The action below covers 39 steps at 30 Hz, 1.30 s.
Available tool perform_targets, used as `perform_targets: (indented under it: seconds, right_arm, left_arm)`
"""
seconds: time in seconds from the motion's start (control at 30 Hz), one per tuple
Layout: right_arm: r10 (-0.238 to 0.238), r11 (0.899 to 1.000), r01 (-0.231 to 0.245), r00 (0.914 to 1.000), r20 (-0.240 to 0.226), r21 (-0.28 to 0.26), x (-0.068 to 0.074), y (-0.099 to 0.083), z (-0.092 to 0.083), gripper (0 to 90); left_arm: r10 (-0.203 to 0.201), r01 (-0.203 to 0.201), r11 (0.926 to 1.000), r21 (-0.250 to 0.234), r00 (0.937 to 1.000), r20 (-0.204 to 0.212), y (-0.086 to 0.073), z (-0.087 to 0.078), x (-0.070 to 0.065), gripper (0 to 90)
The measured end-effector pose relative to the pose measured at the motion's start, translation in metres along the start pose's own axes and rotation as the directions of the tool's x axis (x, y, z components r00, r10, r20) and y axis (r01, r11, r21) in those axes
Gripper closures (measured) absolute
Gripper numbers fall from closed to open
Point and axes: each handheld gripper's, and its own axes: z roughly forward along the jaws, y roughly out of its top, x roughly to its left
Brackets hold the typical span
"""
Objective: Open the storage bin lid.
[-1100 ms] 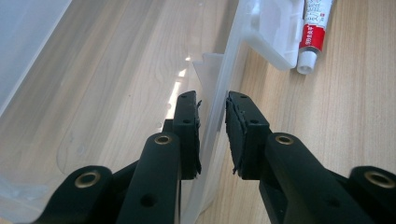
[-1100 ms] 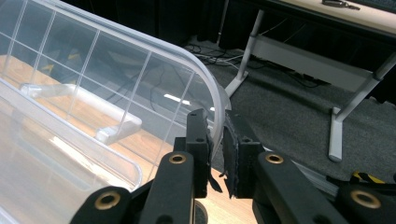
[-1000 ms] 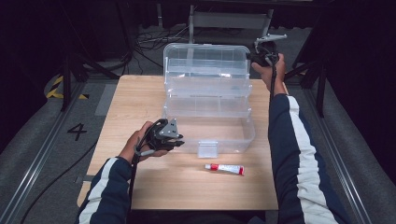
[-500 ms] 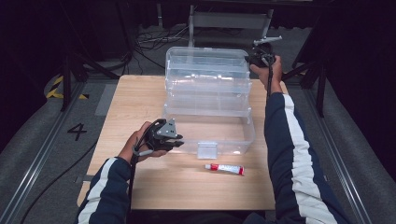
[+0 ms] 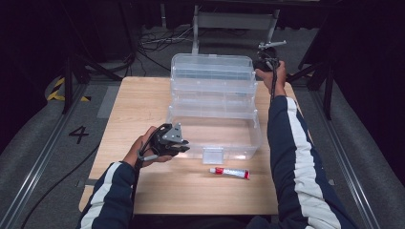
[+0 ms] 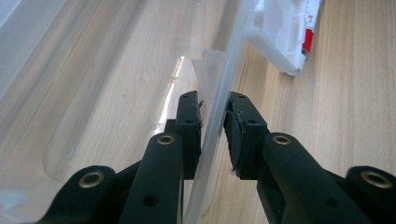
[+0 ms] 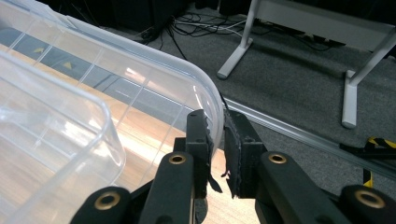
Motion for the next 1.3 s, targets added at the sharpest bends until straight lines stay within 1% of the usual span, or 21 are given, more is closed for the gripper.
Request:
perform_targets:
  seconds: [0.13,0.17,0.23,0.27,0.3,0.33,0.37,0.47,0.5,0.57,0.63,0.87,0.97,1.03,1.1,1.23,1.3]
  right_arm:
    - [0.005,1.0,-0.005,1.0,0.001,0.027,-0.001,-0.002,0.005,80.6]
    - [0.0,0.999,0.0,1.0,0.002,0.036,-0.002,-0.003,0.006,82.6]
    - [0.024,1.0,-0.023,0.9996,-0.012,0.02,-0.005,-0.004,0.005,82.6]
    - [0.026,0.999,-0.025,0.9993,-0.027,0.022,-0.006,-0.004,0.003,83.4]
    - [0.003,0.999,-0.002,0.9998,-0.021,0.039,-0.005,-0.003,0.003,84.3]
    - [-0.011,0.999,0.011,0.9998,-0.019,0.044,-0.004,-0.003,0.002,84.4]
    - [-0.007,0.999,0.008,0.9997,-0.022,0.032,-0.004,-0.002,0.0,84.1]
    - [-0.004,1.0,0.004,0.9997,-0.023,0.026,-0.005,-0.002,-0.003,83.6]
    - [-0.008,1.0,0.009,0.9996,-0.028,0.028,-0.005,-0.002,-0.004,83.3]
    - [-0.028,0.999,0.029,0.9993,-0.024,0.033,-0.003,-0.003,-0.006,82.6]
    - [-0.038,0.999,0.039,0.9989,-0.029,0.032,-0.002,-0.003,-0.009,81.8]
    - [-0.079,0.996,0.08,0.996,-0.043,0.026,0.005,-0.005,-0.02,80.8]
    - [-0.08,0.997,0.081,0.9956,-0.049,0.019,0.006,-0.005,-0.023,80.9]
    - [-0.099,0.995,0.1,0.9933,-0.059,0.012,0.01,-0.007,-0.031,80.8]
    - [-0.104,0.994,0.105,0.9929,-0.058,0.011,0.011,-0.007,-0.033,80.8]
    - [-0.119,0.993,0.119,0.9904,-0.071,0.003,0.014,-0.008,-0.041,81.6]
    - [-0.126,0.992,0.126,0.9898,-0.068,0.004,0.014,-0.009,-0.045,81.6]
  left_arm:
    - [-0.002,0.002,1.0,-0.003,1.0,0.01,-0.001,0.0,0.001,76.8]
    - [-0.006,0.006,0.9999,-0.009,0.9999,0.012,-0.001,0.0,0.001,76.9]
    - [-0.008,0.008,0.9999,-0.011,0.9999,0.013,-0.001,0.001,0.0,77.3]
    - [0.006,-0.006,0.9999,-0.009,0.9999,0.013,0.0,0.002,0.0,77.7]
    - [0.003,-0.003,1.0,-0.005,0.9999,0.013,0.001,0.002,-0.001,77.8]
    - [0.001,-0.001,1.0,-0.005,0.9999,0.011,0.001,0.002,-0.001,77.9]
    - [0.002,-0.001,1.0,-0.009,0.9999,0.012,0.001,0.002,-0.001,77.9]
    - [0.0,0.0,1.0,-0.008,1.0,0.006,0.001,0.002,-0.001,77.9]
    - [-0.002,0.002,1.0,0.0,1.0,0.01,0.001,0.002,-0.002,77.9]
    - [0.0,0.0,1.0,0.003,1.0,0.006,0.001,0.003,-0.002,77.8]
    - [0.001,-0.001,1.0,-0.001,1.0,0.003,0.001,0.003,-0.002,77.9]
    - [0.007,-0.007,0.9999,0.008,1.0,-0.001,0.001,0.004,-0.003,78.8]
    - [0.006,-0.006,1.0,0.008,1.0,-0.003,0.001,0.004,-0.003,78.8]
    - [0.0,0.0,1.0,0.007,1.0,0.0,0.001,0.004,-0.003,78.8]
    - [-0.004,0.004,1.0,0.005,1.0,-0.001,0.001,0.005,-0.003,78.8]
    - [-0.006,0.006,1.0,0.004,1.0,-0.001,0.001,0.005,-0.003,78.8]
    - [-0.009,0.009,1.0,0.004,1.0,-0.004,0.001,0.005,-0.004,78.6]
